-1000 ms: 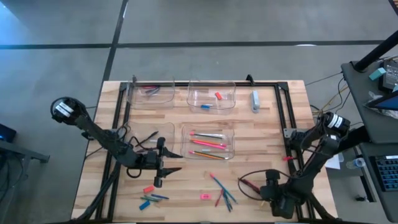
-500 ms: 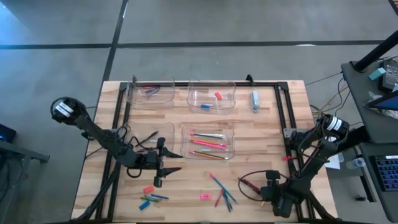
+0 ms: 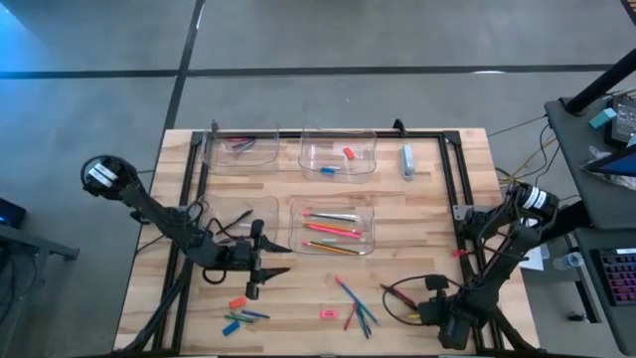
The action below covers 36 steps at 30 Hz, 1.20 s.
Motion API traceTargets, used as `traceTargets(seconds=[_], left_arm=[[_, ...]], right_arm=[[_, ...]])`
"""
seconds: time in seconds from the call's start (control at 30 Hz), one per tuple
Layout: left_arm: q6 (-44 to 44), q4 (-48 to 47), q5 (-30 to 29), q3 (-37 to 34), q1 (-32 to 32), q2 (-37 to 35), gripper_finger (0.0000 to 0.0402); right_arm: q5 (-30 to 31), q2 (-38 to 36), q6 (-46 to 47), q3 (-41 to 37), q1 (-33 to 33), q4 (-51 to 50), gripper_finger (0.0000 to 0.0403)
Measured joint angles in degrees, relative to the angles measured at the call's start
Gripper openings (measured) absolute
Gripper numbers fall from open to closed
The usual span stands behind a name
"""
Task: Sort crayons/erasers/pens/pencils in bins
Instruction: Put the yellow pencil into the bottom right transparent bin
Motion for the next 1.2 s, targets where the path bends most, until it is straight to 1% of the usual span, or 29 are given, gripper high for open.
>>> traceTargets(seconds=[0.23, 0.33, 0.53, 0.7, 0.77, 0.9, 1.0, 1.1, 1.2], left_arm=[[0.0, 0.0, 0.0, 0.0, 0.0, 0.0, 0.0187], [0.0, 0.0, 0.0, 0.0, 0.0, 0.0, 0.0187], [-0.7, 0.1, 0.0, 0.0, 0.0, 0.0, 0.0187], [-1.3, 0.1, 0.0, 0.0, 0.0, 0.0, 0.0187], [-1.3, 0.0, 0.0, 0.0, 0.0, 0.0, 0.0187], [-1.3, 0.1, 0.0, 0.0, 0.0, 0.0, 0.0187], [-1.3, 0.2, -0.1, 0.0, 0.1, 0.0, 0.0187], [-1.3, 0.2, -0.1, 0.0, 0.1, 0.0, 0.0187], [-1.3, 0.2, -0.1, 0.0, 0.1, 0.0, 0.0187]], right_arm=[[0.3, -0.6, -2.8, 3.3, 0.0, -3.0, 0.0015], [1.7, -1.1, -3.0, 4.8, 0.0, -5.2, 0.0015], [9.1, -1.7, -7.9, 8.2, -0.1, -5.5, 0.0014], [14.1, -2.0, -11.3, 11.1, -1.5, -7.8, 0.0013], [16.9, -2.0, -13.0, 12.3, -2.6, -8.5, 0.0013], [28.1, -2.4, -16.4, 14.8, -6.4, -8.7, 0.0012], [34.5, -2.4, -22.2, 16.6, -10.8, -8.7, 0.0012], [37.8, -2.5, -28.5, 18.9, -16.2, -8.2, 0.0012], [37.7, -2.7, -36.8, 20.7, -22.3, -4.3, 0.0011]])
